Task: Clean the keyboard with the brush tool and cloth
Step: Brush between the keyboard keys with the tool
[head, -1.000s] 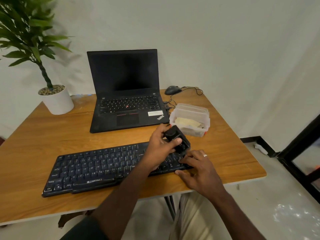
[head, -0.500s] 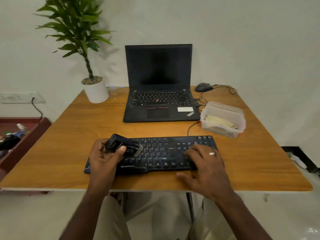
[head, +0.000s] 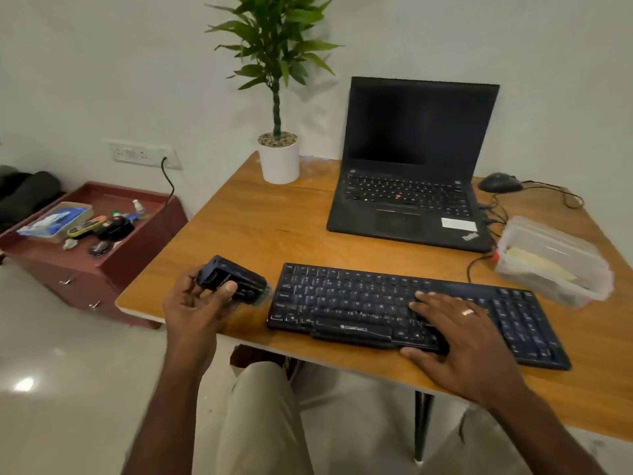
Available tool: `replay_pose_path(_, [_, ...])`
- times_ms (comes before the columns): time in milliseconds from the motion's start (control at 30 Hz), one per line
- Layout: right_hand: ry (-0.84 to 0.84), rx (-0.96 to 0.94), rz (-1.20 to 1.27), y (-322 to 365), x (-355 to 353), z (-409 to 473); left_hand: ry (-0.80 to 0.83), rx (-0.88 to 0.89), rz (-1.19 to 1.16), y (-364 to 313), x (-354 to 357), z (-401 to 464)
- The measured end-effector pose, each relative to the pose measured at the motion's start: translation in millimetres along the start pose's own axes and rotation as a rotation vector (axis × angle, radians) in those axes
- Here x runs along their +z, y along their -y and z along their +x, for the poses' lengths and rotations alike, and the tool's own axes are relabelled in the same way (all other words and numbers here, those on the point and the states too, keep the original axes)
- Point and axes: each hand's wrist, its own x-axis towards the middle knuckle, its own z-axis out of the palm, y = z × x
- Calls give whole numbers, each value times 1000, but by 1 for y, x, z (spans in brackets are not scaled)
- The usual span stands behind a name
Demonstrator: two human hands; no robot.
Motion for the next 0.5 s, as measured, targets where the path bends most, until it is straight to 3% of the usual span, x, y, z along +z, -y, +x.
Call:
replay_pose_path(200, [-14,-16,-36,5,1,0,169,20,60,3,6,-3])
replay_pose_path(433, [12,-8,-54,4,2,0,585,-52,151,-8,43,13])
replay_pose_path(500, [2,-5,-56,4,2,-1,612,-84,118,0,54,11])
